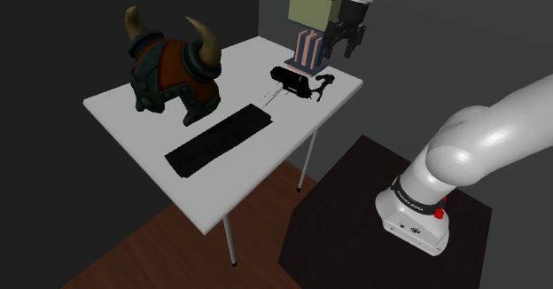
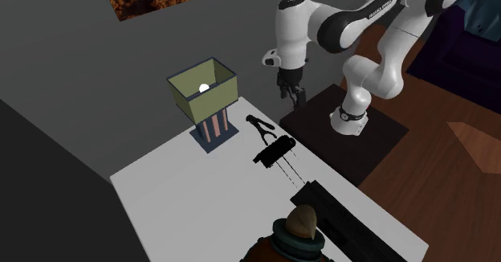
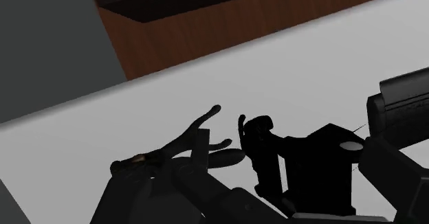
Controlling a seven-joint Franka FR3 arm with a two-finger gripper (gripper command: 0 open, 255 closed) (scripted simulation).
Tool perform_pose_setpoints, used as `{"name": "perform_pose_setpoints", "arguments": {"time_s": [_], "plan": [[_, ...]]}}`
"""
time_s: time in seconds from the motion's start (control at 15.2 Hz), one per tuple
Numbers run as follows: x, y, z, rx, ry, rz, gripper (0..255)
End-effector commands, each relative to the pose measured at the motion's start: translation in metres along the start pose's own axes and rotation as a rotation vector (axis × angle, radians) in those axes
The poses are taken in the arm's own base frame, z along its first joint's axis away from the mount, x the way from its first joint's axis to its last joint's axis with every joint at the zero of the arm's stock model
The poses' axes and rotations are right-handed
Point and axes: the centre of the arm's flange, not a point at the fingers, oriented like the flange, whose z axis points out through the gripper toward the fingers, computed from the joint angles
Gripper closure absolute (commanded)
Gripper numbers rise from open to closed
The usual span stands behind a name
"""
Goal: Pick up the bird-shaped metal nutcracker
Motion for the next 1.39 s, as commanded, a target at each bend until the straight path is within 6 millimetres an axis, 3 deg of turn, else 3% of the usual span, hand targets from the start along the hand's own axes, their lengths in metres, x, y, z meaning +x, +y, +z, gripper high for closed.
{"name": "perform_pose_setpoints", "arguments": {"time_s": [0.0,0.92,1.32], "plan": [[0.018,0.016,0.013,0.008,0.000,0.036,0],[0.120,0.148,0.097,0.065,-0.004,0.277,0],[0.122,0.153,0.128,0.065,-0.004,0.277,0]]}}
